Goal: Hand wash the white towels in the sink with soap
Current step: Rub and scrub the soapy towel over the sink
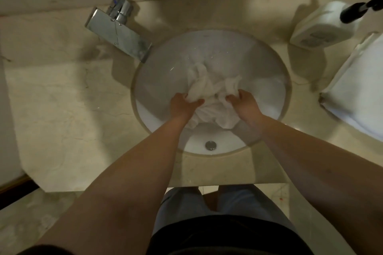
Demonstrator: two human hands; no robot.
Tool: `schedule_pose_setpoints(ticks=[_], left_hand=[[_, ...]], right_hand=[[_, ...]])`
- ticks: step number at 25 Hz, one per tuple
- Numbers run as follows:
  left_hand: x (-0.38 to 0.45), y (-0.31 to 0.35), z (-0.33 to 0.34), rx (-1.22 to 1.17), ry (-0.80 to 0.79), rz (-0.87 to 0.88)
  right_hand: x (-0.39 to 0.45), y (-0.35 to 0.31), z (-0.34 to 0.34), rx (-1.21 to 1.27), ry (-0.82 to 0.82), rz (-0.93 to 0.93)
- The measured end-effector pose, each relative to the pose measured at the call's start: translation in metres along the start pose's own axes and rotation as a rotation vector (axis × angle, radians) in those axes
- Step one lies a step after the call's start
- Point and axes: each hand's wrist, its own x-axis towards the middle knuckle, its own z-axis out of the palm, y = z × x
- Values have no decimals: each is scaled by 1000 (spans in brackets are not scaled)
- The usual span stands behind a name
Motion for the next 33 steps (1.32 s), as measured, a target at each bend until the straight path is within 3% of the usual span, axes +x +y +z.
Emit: schedule_pose_setpoints(ticks=[4, 7, 10, 12, 18, 24, 28, 33], left_hand=[[-13, 18, -9, -372, 34, -24], [-31, 32, -21, -679, -52, -106], [-50, 40, -34, -597, -114, 12], [-63, 39, -44, -516, -70, 63], [-109, 40, -93, -441, -4, 159], [-161, 54, -143, -727, 84, 264], [-184, 72, -170, -923, 90, 330], [-219, 98, -200, -949, 50, 531]], right_hand=[[-13, -15, -6, 439, 24, 109], [-35, -23, -11, 724, -130, 191], [-65, -31, -17, 808, -213, 293], [-80, -33, -22, 817, -117, 327], [-138, -66, -34, 877, 85, 138], [-197, -108, -62, 934, 65, -134], [-232, -141, -76, 996, 152, -249], [-272, -180, -86, 1060, 294, -365]])
